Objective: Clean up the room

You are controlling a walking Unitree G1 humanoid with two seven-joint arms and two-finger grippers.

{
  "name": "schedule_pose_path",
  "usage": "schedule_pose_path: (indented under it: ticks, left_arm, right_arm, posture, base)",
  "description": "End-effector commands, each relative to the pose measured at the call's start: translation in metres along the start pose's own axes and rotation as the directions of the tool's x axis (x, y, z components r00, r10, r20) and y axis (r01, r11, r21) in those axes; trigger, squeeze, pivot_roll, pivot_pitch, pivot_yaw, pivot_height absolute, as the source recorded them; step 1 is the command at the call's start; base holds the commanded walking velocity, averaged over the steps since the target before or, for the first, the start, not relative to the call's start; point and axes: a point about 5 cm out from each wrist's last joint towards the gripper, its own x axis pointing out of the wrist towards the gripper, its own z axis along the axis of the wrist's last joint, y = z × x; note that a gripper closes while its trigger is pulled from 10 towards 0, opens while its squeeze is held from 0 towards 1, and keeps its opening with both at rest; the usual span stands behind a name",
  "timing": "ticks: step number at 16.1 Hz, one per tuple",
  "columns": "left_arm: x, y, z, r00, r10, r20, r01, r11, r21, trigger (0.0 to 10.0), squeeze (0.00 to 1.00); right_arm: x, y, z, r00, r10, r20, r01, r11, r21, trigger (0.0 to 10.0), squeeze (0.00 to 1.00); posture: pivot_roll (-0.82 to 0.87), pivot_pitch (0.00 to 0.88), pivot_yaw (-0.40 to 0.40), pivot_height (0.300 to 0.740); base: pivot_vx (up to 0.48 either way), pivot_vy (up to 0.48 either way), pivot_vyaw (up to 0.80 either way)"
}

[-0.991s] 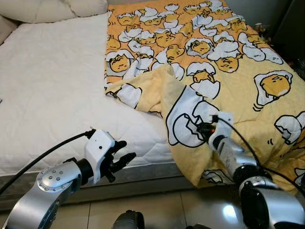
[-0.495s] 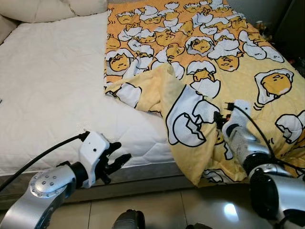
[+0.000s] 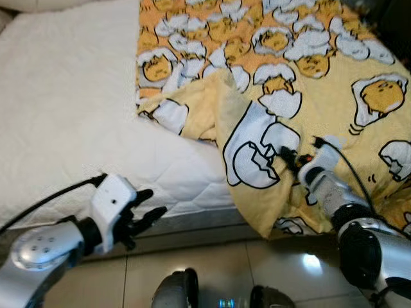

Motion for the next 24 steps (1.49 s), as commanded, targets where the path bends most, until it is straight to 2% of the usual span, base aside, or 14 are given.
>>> schedule_pose_path:
  ticks: [1,2,3,4,16,20,24]
  left_arm:
    - [-0.005,-0.001,0.001,1.000,0.001,-0.010,-0.001,1.000,0.000,10.0,0.00]
    - [-0.005,-0.001,0.001,1.000,0.001,-0.012,-0.001,1.000,-0.001,10.0,0.00]
    - [-0.005,-0.003,0.001,1.000,0.002,-0.013,-0.003,1.000,-0.005,10.0,0.00]
    - [-0.004,-0.005,0.001,1.000,0.003,-0.011,-0.003,1.000,-0.012,10.0,0.00]
    - [0.010,-0.010,-0.003,1.000,0.004,0.008,-0.004,0.999,-0.032,10.0,0.00]
    - [0.013,-0.012,-0.006,1.000,0.005,0.007,-0.004,0.999,-0.041,10.0,0.00]
    - [0.017,-0.012,-0.009,1.000,0.019,0.020,-0.018,0.998,-0.057,10.0,0.00]
  right_arm:
    - [0.001,0.008,-0.008,0.997,0.079,-0.020,-0.078,0.996,0.034,10.0,0.00]
    - [0.002,0.011,-0.008,0.994,0.105,-0.015,-0.104,0.994,0.032,6.2,0.00]
    - [0.003,0.015,-0.007,0.991,0.136,0.000,-0.136,0.990,0.036,1.9,0.00]
    - [0.004,0.019,-0.004,0.987,0.157,0.022,-0.158,0.987,0.041,0.0,0.00]
    - [0.007,0.028,-0.005,0.983,0.178,0.034,-0.177,0.984,-0.022,0.0,0.00]
    - [0.007,0.032,-0.010,0.982,0.187,0.021,-0.184,0.979,-0.083,0.0,0.00]
    - [0.009,0.043,-0.013,0.975,0.222,0.014,-0.214,0.951,-0.222,0.0,0.00]
  posture:
    - [0.27,0.240,0.107,0.740]
    - [0.27,0.242,0.105,0.740]
    - [0.27,0.238,0.100,0.740]
    - [0.26,0.236,0.098,0.740]
    - [0.21,0.196,0.081,0.740]
    - [0.19,0.177,0.079,0.740]
    - [0.15,0.146,0.076,0.740]
  base:
    - [0.000,0.000,0.00]
    - [0.000,0.000,0.00]
    - [0.000,0.000,0.00]
    - [0.000,0.000,0.00]
    - [0.000,0.000,0.00]
    - [0.000,0.000,0.00]
    - [0.000,0.000,0.00]
